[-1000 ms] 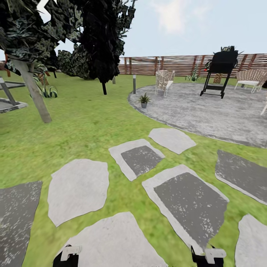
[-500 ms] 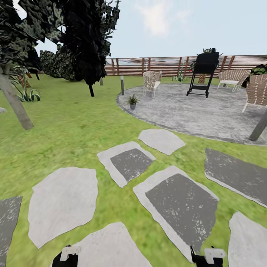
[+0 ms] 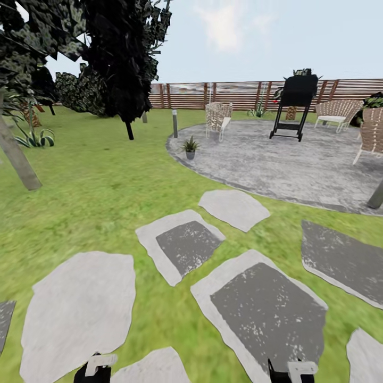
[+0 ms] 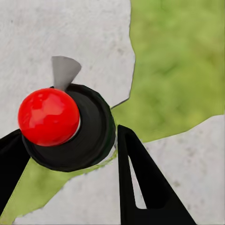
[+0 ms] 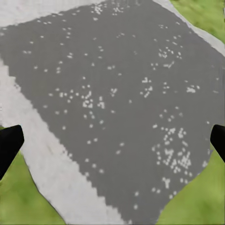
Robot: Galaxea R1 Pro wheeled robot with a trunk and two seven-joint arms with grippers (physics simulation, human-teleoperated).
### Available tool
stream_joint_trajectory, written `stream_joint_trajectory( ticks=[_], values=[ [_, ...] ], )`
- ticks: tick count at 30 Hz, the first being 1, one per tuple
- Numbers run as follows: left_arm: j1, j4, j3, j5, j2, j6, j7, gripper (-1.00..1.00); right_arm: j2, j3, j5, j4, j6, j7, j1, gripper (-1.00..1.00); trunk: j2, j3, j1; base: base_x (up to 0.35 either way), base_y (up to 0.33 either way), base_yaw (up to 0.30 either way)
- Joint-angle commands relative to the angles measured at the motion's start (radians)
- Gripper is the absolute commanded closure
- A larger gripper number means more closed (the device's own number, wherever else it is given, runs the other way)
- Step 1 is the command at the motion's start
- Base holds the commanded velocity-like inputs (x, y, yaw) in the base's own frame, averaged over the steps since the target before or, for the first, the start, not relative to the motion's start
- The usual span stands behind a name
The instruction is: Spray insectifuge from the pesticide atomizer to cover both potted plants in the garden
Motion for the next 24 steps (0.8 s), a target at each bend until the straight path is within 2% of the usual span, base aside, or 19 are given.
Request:
stream_joint_trajectory(
  ticks=[1,24],
  values=[
    [0.0,-0.001,-0.009,0.0,0.001,-0.002,0.008,1.0,0.006,-0.004,0.011,0.002,-0.002,-0.007,0.001,-1.0,0.0,-0.001,0.0,0.338,0.0,0.0],
    [0.0,-0.001,-0.012,0.0,-0.001,-0.002,0.008,1.0,0.008,-0.004,0.011,0.002,-0.001,-0.007,0.003,-1.0,0.0,-0.001,0.0,0.338,0.0,0.0]
  ],
)
